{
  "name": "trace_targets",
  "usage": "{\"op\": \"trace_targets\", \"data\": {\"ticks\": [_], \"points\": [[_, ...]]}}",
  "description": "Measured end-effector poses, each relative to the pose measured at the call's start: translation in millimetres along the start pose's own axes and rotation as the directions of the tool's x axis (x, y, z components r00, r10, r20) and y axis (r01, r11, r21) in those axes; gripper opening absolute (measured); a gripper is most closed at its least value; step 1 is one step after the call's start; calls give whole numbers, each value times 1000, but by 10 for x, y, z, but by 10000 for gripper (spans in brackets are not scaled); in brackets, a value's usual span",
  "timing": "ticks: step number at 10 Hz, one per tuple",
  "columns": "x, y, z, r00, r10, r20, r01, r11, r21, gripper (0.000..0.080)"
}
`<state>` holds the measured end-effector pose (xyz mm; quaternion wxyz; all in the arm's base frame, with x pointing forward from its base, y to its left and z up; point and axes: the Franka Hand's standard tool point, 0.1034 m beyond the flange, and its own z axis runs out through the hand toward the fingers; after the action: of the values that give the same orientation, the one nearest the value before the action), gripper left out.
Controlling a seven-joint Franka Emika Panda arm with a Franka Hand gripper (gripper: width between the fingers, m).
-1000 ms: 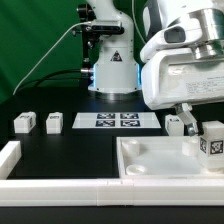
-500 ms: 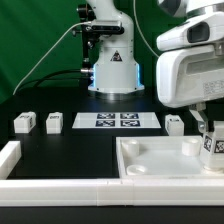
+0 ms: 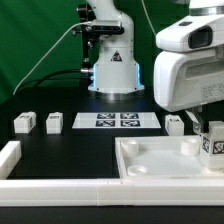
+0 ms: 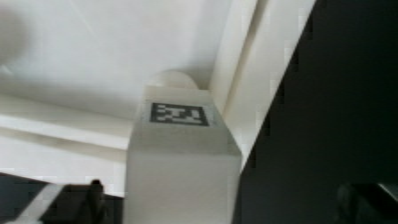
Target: Assemble one leg
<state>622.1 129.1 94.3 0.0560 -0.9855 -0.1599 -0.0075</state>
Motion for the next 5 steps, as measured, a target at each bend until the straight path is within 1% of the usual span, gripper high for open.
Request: {"op": "trace_targets", "data": {"ticks": [2,3,4,5], "points": [[-2,9,1,1000,1,0,-1,1000,0,649],[-22,78,-1,999,42,5,-42,999,0,649],[-39,173,-3,996,86,5,-86,996,-9,649],[-51,212,3,994,106,3,-106,994,-13,649]]}}
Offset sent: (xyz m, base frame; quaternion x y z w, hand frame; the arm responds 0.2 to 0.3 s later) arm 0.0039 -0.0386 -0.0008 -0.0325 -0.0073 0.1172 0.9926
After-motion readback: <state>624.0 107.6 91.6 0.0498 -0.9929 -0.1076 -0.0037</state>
